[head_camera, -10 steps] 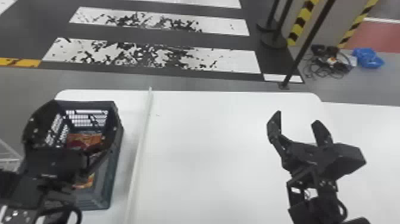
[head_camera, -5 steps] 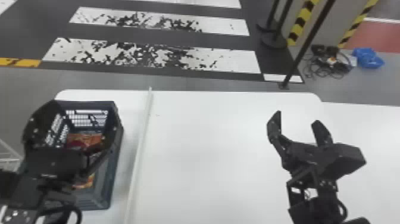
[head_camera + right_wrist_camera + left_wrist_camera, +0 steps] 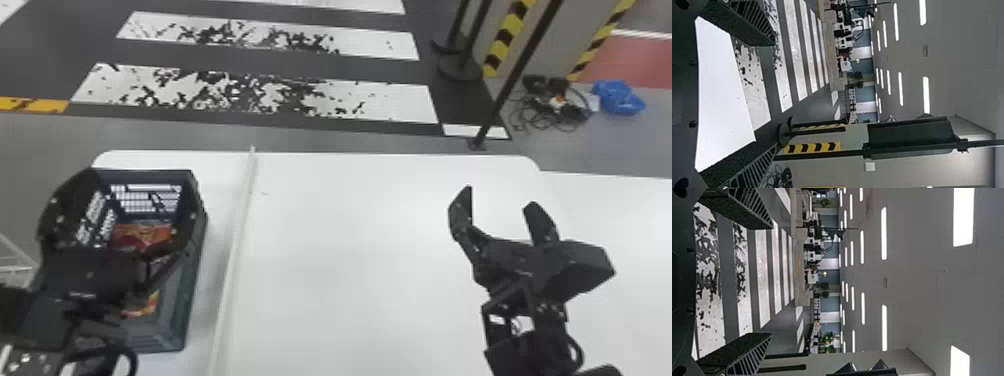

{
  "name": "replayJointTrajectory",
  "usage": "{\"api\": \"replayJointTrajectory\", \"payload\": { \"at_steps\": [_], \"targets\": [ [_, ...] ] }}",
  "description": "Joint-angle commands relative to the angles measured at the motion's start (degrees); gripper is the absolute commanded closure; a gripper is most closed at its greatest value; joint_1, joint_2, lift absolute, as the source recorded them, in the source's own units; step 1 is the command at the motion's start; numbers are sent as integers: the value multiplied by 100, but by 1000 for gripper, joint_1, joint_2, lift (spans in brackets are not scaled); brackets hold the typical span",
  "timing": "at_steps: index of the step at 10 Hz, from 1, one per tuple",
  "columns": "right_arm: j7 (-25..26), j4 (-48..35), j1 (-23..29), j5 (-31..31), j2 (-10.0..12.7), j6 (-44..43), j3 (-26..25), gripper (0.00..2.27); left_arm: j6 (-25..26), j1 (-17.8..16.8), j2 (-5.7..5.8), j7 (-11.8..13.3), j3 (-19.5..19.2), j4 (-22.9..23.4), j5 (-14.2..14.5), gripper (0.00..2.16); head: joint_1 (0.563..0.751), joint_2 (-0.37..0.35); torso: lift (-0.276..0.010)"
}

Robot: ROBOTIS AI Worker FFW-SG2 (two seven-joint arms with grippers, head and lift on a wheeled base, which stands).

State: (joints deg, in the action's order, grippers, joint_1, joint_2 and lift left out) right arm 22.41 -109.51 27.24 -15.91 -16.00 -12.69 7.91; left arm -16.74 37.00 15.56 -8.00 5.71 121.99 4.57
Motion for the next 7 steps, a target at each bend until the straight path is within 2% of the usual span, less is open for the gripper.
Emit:
{"api": "replayJointTrajectory", "payload": {
  "at_steps": [1, 7],
  "targets": [
    [0, 0, 0, 0, 0, 0, 0, -2, 0, 0, 0, 0, 0, 0, 0, -1, 695, -96, -29],
    [0, 0, 0, 0, 0, 0, 0, -2, 0, 0, 0, 0, 0, 0, 0, -1, 695, -96, -29]
  ]
}}
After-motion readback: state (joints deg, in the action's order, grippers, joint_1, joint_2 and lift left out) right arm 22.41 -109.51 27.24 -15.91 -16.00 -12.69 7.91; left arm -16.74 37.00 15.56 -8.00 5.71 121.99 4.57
